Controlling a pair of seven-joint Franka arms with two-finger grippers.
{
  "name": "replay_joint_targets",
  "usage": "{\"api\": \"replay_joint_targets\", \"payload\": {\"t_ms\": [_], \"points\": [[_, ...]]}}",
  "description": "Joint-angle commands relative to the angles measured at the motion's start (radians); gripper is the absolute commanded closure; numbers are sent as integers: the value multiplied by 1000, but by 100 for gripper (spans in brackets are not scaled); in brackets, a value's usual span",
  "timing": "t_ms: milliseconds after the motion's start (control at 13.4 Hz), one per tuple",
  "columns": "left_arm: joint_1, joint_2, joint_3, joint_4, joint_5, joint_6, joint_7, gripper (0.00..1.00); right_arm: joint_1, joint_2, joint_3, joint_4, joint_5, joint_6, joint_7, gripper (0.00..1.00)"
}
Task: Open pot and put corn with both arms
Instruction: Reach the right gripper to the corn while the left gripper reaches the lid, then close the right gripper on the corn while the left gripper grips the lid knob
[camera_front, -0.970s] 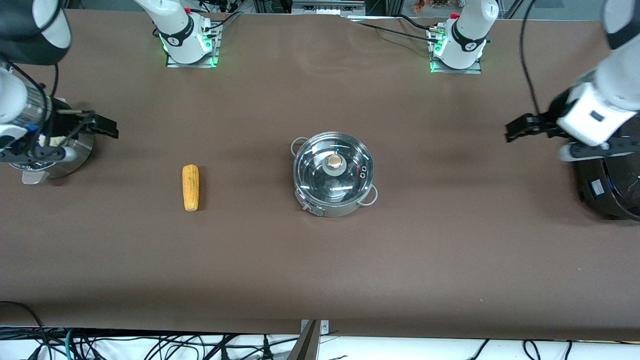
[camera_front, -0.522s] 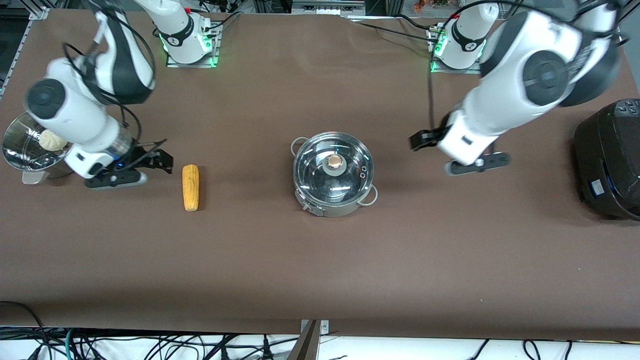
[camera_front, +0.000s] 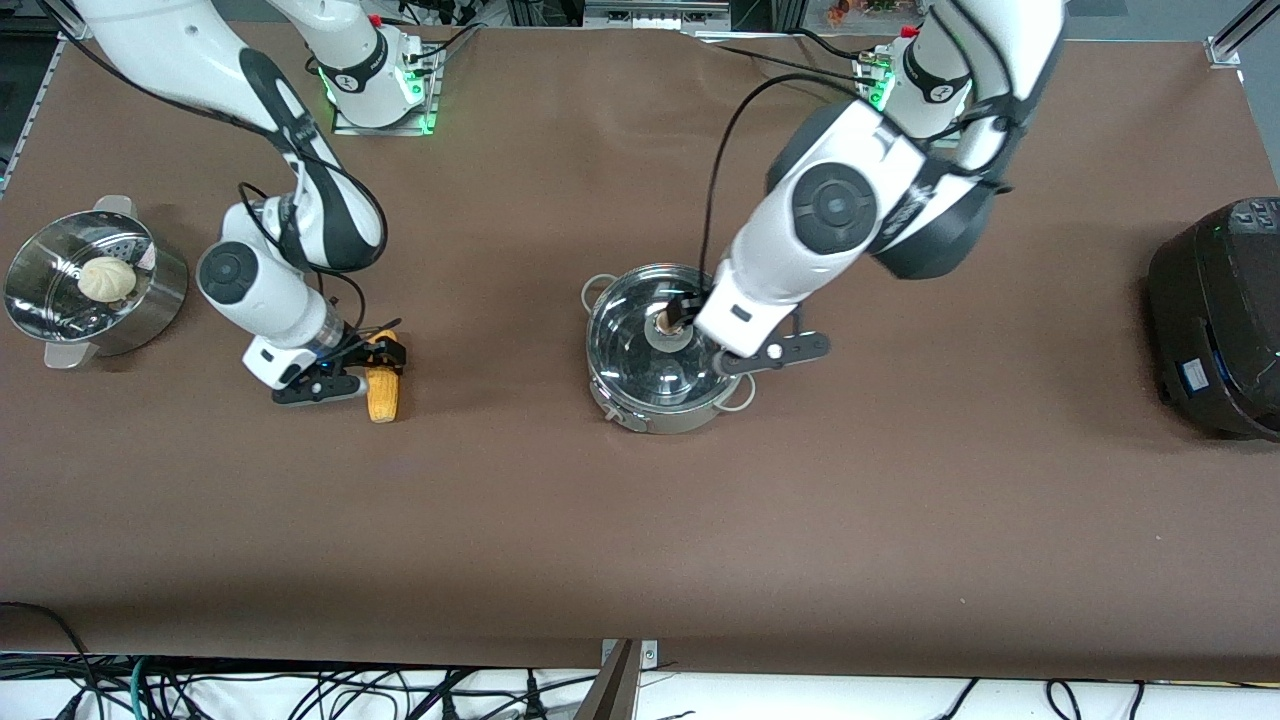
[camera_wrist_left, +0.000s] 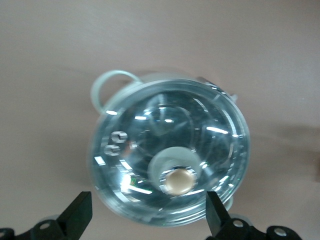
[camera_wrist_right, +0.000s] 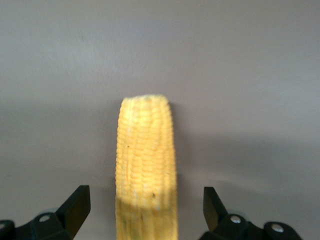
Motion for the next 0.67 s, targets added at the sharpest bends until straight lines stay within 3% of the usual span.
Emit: {"api": "replay_joint_targets", "payload": {"t_ms": [0, 75, 149, 224, 299, 597], "points": [[-88, 88, 23, 63, 83, 51, -62, 0, 16, 22, 3, 9, -13, 6, 16, 2], [-108, 108, 23, 65, 128, 65, -84, 0, 16, 22, 3, 12, -13, 0, 11, 30], [-118, 123, 23, 65, 140, 81, -110, 0, 16, 19, 3, 14, -13, -8, 7, 69], [-119, 131, 23, 65, 142, 91, -113, 0, 16, 17, 3, 14, -13, -19, 8, 90], [-122, 134, 23, 63, 142, 93, -109, 0, 15, 17, 3, 15, -13, -19, 5, 99], [-122, 137, 23, 57, 145, 95, -102, 5, 13, -7, 0, 43, -13, -111, -1, 100]]}}
